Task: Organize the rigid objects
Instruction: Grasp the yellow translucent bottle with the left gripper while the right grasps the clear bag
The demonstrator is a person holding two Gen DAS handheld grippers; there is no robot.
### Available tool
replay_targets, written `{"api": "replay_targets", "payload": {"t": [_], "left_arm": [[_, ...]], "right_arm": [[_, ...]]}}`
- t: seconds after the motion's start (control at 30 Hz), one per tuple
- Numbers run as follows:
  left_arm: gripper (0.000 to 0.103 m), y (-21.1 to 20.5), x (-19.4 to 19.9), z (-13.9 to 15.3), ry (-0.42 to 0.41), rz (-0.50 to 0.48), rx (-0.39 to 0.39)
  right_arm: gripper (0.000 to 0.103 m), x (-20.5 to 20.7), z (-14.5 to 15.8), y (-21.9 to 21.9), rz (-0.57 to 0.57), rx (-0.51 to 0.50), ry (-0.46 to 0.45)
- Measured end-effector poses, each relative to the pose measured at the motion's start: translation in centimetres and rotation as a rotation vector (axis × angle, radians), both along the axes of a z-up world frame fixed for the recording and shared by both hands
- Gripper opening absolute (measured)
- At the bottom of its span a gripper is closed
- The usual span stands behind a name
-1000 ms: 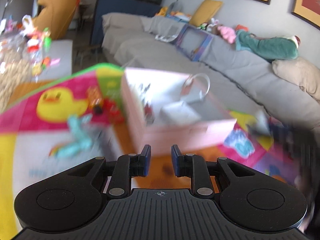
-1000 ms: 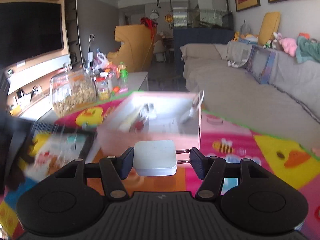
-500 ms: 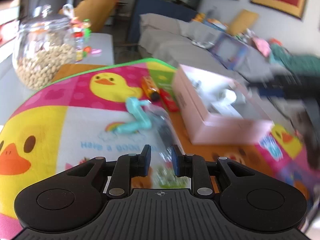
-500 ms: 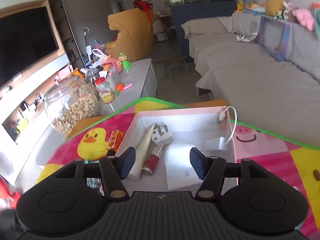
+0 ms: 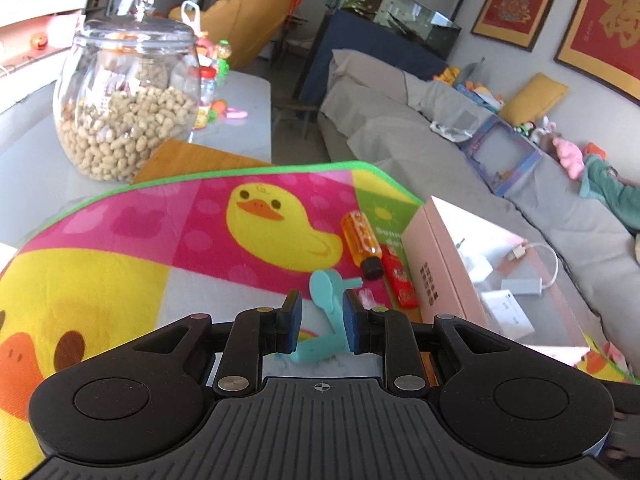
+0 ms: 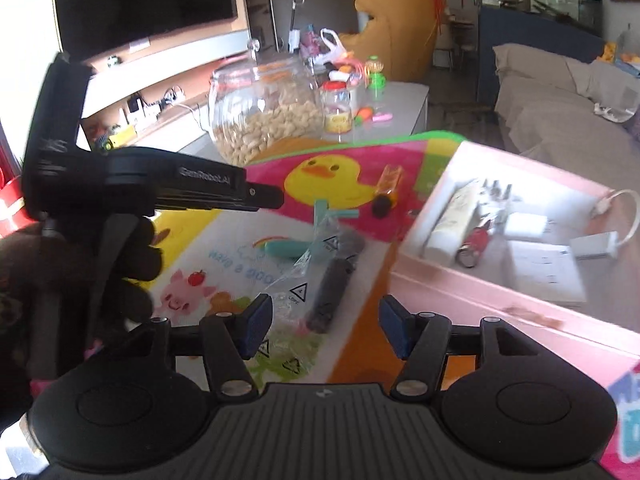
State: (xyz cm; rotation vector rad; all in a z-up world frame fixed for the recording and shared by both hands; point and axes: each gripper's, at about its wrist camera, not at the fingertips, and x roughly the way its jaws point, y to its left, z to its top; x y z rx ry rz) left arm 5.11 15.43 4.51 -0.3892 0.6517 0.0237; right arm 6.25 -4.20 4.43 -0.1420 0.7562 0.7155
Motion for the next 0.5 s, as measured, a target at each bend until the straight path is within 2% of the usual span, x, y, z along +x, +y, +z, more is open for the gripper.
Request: {"api": "replay_targets", "payload": {"t": [0.1,0.13,0.17,0.3,0.4,0.5], "left_arm": [[0.024,-0.3,0.5,0.3,-0.009,-0.034,0.012],[0.024,-0.6,0.9,0.6,-0.019,-0.050,0.030],[0.024,-0.9,1.6,1.0,-0.032,-0.065,0.052],[0.024,-2.1,5.6,2.2,-0.046,-0.099,0.099],[0.024,-3.1,9.6,1.8,0.009,-0.106,0.079],[0.024,-4.2,13.4,0.5,0.078,-0.059,0.111]], "right_arm": [[0.055,1.2,-1.7,1.6,-0.011,-0.009,0.021],[0.047,1.3,-2.1,2.0,-0.003,-0.014,0.024],[0.035,1.4,-2.5,2.3,0.005,-0.026,0.032],[0.021,0.4,-2.6,1.6,0.020,-0.045,0.025],[0.014,-1.0,-2.4,-0.7,0.003,-0.020,0.040],[0.010,-2.7,-2.5,-2.9,-0.014,-0.008,0.054]]}}
